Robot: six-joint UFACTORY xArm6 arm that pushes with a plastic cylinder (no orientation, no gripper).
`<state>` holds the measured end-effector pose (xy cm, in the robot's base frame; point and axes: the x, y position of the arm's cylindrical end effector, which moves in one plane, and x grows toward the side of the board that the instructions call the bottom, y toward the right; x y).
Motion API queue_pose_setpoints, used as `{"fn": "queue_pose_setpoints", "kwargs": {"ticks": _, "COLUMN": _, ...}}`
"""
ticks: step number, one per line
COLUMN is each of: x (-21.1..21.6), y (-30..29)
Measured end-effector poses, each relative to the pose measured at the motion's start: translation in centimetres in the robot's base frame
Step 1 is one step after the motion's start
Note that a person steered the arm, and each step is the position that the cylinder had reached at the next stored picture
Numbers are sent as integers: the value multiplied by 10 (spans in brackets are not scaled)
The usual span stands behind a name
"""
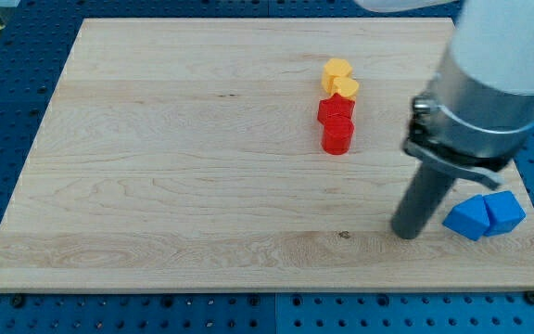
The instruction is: Point your arm in between the green star and the blue cube
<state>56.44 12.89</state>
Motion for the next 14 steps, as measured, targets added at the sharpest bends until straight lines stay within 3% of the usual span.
{"fn": "queue_pose_setpoints", "kwargs": {"ticks": 2, "x": -37, "y": -20}}
{"fn": "queue_pose_setpoints", "kwargs": {"ticks": 8, "x": -37, "y": 19}}
{"fn": "queue_pose_setpoints", "kwargs": {"ticks": 11, "x": -71, "y": 58}}
{"fn": "queue_pose_setpoints", "kwargs": {"ticks": 14, "x": -75, "y": 67}}
